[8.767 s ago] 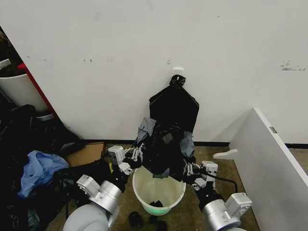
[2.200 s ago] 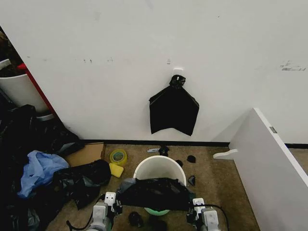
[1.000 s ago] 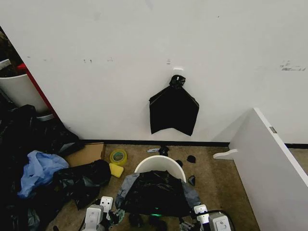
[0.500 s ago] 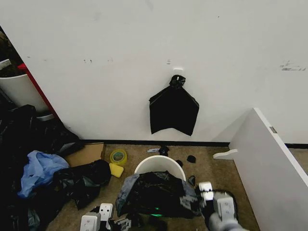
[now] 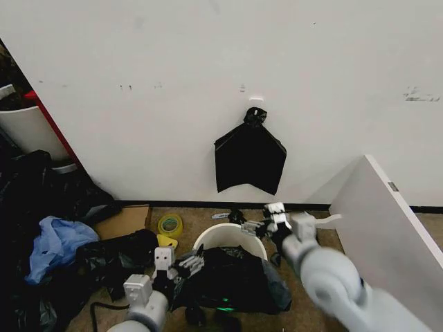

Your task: Place the garbage bag over the trash bin.

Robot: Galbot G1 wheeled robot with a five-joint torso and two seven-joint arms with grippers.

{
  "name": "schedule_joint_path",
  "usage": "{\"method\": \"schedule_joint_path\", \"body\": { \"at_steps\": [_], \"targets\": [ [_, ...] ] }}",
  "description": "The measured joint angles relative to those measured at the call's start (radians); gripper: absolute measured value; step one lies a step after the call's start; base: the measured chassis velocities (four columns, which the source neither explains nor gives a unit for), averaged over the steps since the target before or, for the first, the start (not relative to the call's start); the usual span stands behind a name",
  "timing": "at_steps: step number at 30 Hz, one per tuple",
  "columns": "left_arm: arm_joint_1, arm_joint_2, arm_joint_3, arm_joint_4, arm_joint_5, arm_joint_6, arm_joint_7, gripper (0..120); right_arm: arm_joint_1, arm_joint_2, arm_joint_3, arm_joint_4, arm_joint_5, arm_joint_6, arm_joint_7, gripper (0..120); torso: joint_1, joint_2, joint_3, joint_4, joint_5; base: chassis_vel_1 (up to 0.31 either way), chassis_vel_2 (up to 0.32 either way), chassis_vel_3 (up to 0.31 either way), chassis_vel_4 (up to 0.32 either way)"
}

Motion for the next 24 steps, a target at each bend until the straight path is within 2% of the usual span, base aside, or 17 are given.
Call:
{"method": "schedule_joint_path", "body": {
  "at_steps": [3, 4, 8, 10, 11, 14, 17, 19, 22, 24],
  "targets": [
    [-0.041, -0.010, -0.020, -0.014, -0.051, 0.005, -0.026, 100, 0.082, 0.025, -0.042, -0.134, -0.109, -0.005, -0.174, 100, 0.000, 0.000, 0.000, 0.0003, 0.0001, 0.000, 0.000, 0.000, 0.000],
    [-0.041, -0.010, -0.020, -0.014, -0.051, 0.005, -0.026, 100, 0.082, 0.025, -0.042, -0.134, -0.109, -0.005, -0.174, 100, 0.000, 0.000, 0.000, 0.0003, 0.0001, 0.000, 0.000, 0.000, 0.000],
    [-0.111, -0.046, -0.069, -0.014, -0.149, 0.040, -0.104, 100, 0.123, 0.060, -0.057, -0.272, -0.279, -0.006, -0.428, 100, 0.000, 0.000, 0.000, 0.0000, 0.0000, 0.000, 0.000, 0.000, 0.000],
    [-0.139, -0.058, -0.097, -0.002, -0.182, 0.055, -0.126, 100, 0.120, 0.070, -0.054, -0.310, -0.370, -0.006, -0.557, 100, 0.000, 0.000, 0.000, 0.0001, -0.0003, 0.000, 0.000, 0.000, 0.000],
    [-0.139, -0.058, -0.097, -0.002, -0.182, 0.055, -0.126, 100, 0.120, 0.070, -0.054, -0.310, -0.370, -0.006, -0.557, 100, 0.000, 0.000, 0.000, 0.0001, -0.0003, 0.000, 0.000, 0.000, 0.000],
    [-0.166, -0.072, -0.135, 0.015, -0.195, 0.059, -0.131, 100, 0.117, 0.070, -0.050, -0.360, -0.503, -0.006, -0.713, 99, 0.000, 0.000, 0.000, -0.0001, -0.0003, 0.000, 0.000, 0.000, 0.000],
    [-0.181, -0.095, -0.172, 0.020, -0.218, 0.060, -0.136, 100, 0.116, 0.074, -0.050, -0.381, -0.538, -0.006, -0.735, 94, 0.000, 0.000, 0.000, -0.0001, -0.0004, 0.000, 0.000, 0.000, 0.000],
    [-0.190, -0.111, -0.200, 0.032, -0.229, 0.062, -0.149, 100, 0.115, 0.079, -0.048, -0.394, -0.552, -0.006, -0.738, 86, 0.000, 0.000, 0.000, 0.0000, -0.0002, 0.000, 0.000, 0.000, 0.000],
    [-0.192, -0.112, -0.234, 0.063, -0.231, 0.062, -0.163, 100, 0.106, 0.075, -0.047, -0.393, -0.561, -0.006, -0.738, 72, 0.000, 0.000, 0.000, 0.0000, -0.0004, 0.000, 0.000, 0.000, 0.000],
    [-0.191, -0.111, -0.242, 0.068, -0.231, 0.062, -0.167, 100, 0.101, 0.072, -0.048, -0.388, -0.561, -0.006, -0.738, 69, 0.000, 0.000, 0.000, 0.0000, -0.0004, 0.000, 0.000, 0.000, 0.000]
  ]
}}
